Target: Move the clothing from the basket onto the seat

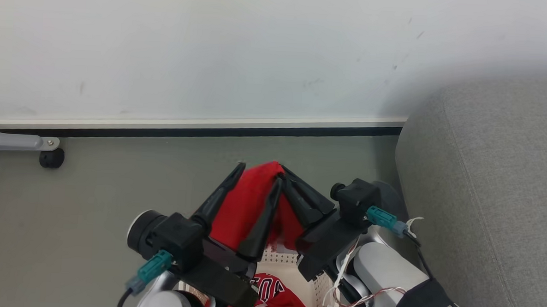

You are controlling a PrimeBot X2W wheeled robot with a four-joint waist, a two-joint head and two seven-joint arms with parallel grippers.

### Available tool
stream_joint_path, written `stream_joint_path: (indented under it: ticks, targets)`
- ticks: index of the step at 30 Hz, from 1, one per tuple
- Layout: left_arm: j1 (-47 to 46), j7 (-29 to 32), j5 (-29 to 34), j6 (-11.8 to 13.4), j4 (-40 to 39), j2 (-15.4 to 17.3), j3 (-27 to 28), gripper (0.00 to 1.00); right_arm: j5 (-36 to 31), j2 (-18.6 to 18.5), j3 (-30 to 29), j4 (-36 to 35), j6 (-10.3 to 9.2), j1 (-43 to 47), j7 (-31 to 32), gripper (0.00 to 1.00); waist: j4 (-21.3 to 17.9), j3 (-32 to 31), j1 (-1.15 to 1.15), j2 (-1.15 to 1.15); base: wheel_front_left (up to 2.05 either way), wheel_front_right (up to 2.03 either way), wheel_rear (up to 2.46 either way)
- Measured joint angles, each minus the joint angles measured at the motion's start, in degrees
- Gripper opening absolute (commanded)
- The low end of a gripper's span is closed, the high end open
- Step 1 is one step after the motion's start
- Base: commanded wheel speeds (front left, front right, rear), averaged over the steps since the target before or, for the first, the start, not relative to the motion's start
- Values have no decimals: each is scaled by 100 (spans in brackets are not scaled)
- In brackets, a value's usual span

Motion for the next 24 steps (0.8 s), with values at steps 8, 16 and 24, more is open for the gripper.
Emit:
stream_joint_path:
  ticks: [8, 16, 24]
  targets:
    - [119, 157, 132, -76, -51, 108, -343, 100, 82, 3, -333, 200, -56, -38, -43, 0, -98, 41, 0, 0, 0, 0, 0]
    - [311, 290, 253, -121, -35, 190, -576, 100, 124, -68, -598, 315, -123, -99, -48, 0, -245, 120, 0, 0, 0, 0, 0]
    - [332, 378, 346, -121, -44, 336, -602, 100, 131, -126, -825, 297, -201, -96, -49, 0, -510, 251, 0, 0, 0, 0, 0]
